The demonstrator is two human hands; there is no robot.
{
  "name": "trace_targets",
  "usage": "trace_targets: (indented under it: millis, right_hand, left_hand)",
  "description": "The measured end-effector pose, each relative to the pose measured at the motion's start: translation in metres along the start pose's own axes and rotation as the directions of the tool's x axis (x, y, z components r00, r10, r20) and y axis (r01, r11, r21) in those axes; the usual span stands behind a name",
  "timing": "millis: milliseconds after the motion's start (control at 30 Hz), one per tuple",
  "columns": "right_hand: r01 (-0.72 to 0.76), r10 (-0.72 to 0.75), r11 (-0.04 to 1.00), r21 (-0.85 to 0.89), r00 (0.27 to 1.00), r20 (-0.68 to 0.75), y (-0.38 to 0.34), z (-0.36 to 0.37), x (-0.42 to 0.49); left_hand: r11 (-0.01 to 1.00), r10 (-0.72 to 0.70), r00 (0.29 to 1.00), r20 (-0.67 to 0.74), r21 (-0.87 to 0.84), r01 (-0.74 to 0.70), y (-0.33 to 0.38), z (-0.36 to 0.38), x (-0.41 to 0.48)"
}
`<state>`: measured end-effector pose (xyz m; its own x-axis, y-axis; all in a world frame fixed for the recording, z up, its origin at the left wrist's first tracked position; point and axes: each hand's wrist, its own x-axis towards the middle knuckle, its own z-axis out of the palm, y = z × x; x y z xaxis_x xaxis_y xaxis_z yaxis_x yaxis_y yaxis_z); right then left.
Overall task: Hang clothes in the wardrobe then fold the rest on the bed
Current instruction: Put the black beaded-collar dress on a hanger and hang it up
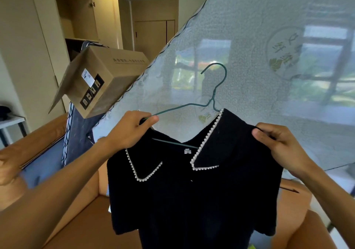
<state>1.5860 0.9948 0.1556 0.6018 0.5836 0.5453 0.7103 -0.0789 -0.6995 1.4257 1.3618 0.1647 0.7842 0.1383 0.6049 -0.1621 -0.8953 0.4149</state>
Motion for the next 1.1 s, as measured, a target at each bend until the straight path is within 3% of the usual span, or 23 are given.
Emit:
trace_targets:
  millis: [167,300,433,500,600,800,967,1100]
  right_hand:
    - [0.024,-0.039,0.993,-0.12,0.992,-0.121,0.006,-0.014,-0.004]
    - [0.043,-0.052,0.998,-0.043,0.966,-0.255,0.008,-0.025,-0.012]
    - [-0.076,0.059,0.985,-0.156,0.992,-0.113,0.011,-0.034,-0.011]
    - [-0.062,0.062,0.98,-0.189,0.998,-0.007,-0.003,-0.034,-0.004]
    - [-0.002,0.01,0.995,-0.101,0.997,0.077,-0.028,-0.016,0.003]
    - [0.158,-0.16,0.98,-0.125,0.987,-0.008,-0.037,0.014,-0.003]
    - [0.16,-0.148,0.971,-0.177,0.986,0.081,-0.045,0.016,-0.01]
    - [0.206,-0.162,0.942,-0.264,0.97,0.179,-0.055,0.034,-0.013]
  left_hand:
    - [0.997,0.071,0.963,-0.261,0.03,-0.065,0.025,-0.004,-0.003]
    - [0.994,0.083,0.895,-0.438,0.094,-0.046,0.039,-0.015,-0.002]
    - [0.989,0.112,0.842,-0.528,0.145,-0.041,0.054,-0.019,-0.005]
    - [0.981,0.132,0.829,-0.544,0.19,-0.032,0.061,-0.017,-0.007]
    - [0.982,0.148,0.845,-0.514,0.181,-0.062,0.069,-0.013,-0.005]
    - [0.972,0.236,0.941,-0.243,0.085,-0.221,0.072,-0.022,-0.001]
    - [0.94,0.298,0.943,-0.149,0.215,-0.264,0.079,-0.03,0.002]
    - [0.942,0.303,0.952,-0.029,0.163,-0.295,0.102,-0.003,0.003]
